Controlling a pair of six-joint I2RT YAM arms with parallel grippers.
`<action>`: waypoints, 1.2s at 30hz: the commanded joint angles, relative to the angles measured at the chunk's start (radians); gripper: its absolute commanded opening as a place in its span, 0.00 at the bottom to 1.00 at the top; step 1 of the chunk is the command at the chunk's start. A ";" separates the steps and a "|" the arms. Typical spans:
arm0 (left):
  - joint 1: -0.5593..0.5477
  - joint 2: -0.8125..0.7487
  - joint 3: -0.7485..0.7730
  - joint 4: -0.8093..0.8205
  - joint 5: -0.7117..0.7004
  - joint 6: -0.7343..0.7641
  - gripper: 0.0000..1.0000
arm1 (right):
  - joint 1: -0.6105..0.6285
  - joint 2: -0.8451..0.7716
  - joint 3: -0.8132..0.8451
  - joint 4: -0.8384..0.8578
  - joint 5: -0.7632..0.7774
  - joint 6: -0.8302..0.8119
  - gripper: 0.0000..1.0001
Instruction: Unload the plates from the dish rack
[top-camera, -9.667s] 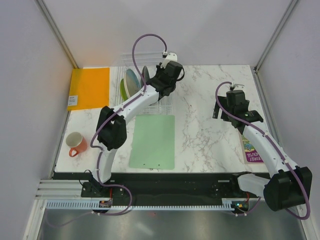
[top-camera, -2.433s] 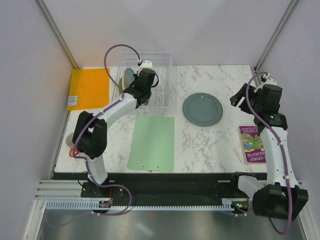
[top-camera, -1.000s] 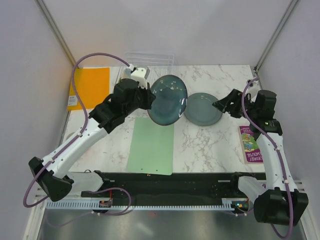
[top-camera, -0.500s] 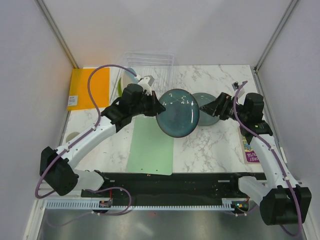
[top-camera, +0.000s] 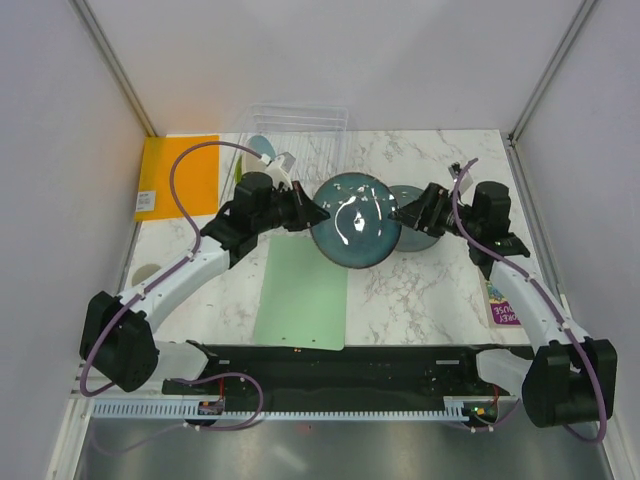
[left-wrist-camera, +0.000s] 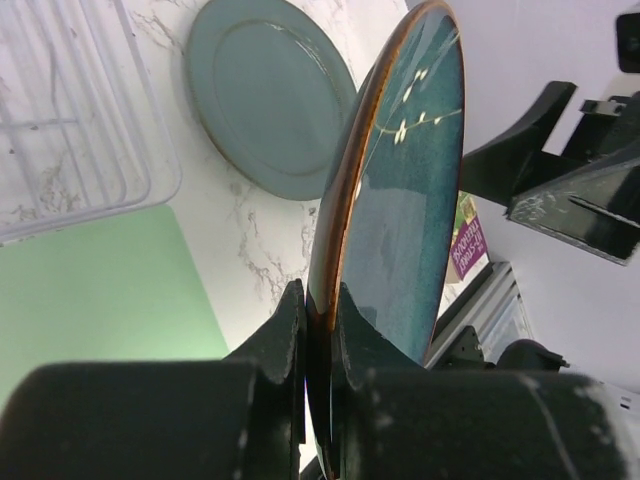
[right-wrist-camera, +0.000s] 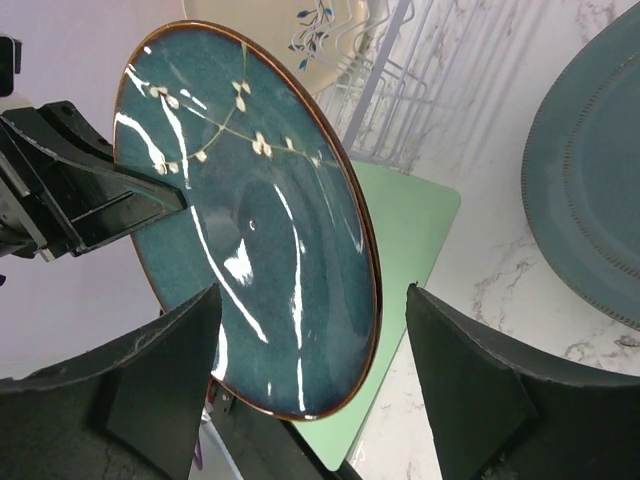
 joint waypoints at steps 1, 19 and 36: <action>0.005 -0.042 0.030 0.276 0.113 -0.117 0.02 | 0.034 0.027 -0.006 0.092 -0.014 0.021 0.81; 0.036 -0.061 0.013 0.144 0.046 0.004 0.48 | 0.069 0.026 0.075 -0.041 0.202 -0.067 0.00; 0.036 -0.329 -0.099 -0.069 -0.465 0.424 1.00 | -0.239 0.269 0.280 -0.158 0.229 -0.102 0.00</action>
